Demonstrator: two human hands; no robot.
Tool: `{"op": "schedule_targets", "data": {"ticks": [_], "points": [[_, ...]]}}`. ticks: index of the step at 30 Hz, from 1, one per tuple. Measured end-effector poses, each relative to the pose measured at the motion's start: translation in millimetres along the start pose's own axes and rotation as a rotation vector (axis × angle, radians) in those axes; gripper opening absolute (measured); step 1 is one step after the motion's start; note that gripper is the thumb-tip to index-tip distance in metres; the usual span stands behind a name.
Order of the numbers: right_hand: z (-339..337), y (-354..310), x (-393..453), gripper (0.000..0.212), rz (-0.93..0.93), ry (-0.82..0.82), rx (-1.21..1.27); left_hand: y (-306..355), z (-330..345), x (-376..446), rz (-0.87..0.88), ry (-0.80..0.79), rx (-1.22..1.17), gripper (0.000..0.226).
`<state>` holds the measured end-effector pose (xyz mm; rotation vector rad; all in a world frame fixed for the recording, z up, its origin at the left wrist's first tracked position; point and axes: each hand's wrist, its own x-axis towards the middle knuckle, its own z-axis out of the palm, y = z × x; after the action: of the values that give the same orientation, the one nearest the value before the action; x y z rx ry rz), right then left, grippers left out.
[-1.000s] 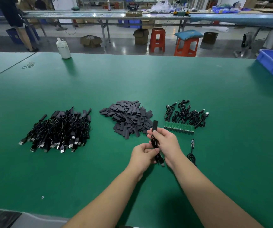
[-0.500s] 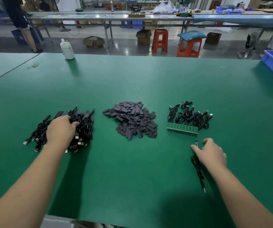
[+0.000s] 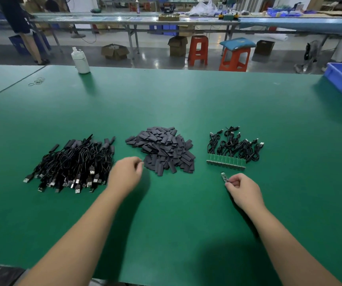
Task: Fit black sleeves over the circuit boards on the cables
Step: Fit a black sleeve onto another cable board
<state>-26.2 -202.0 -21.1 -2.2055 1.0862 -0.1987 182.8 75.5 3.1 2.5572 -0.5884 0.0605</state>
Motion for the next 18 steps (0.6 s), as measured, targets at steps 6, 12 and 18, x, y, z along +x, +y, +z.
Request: {"op": "schedule_targets", "data": {"ticks": [6, 12, 18], "points": [[12.1, -20.6, -12.8, 0.021, -0.029, -0.299, 0.516, 34.0, 52.7, -2.2, -0.302, -0.123, -0.105, 0.035], [24.5, -25.0, -18.5, 0.02, 0.05, -0.329, 0.64, 39.1, 63.0, 2.7, -0.321, -0.071, -0.02, 0.024], [36.5, -33.4, -23.7, 0.027, 0.041, -0.447, 0.616, 34.6, 53.8, 0.5, -0.286, -0.072, -0.207, 0.018]]}}
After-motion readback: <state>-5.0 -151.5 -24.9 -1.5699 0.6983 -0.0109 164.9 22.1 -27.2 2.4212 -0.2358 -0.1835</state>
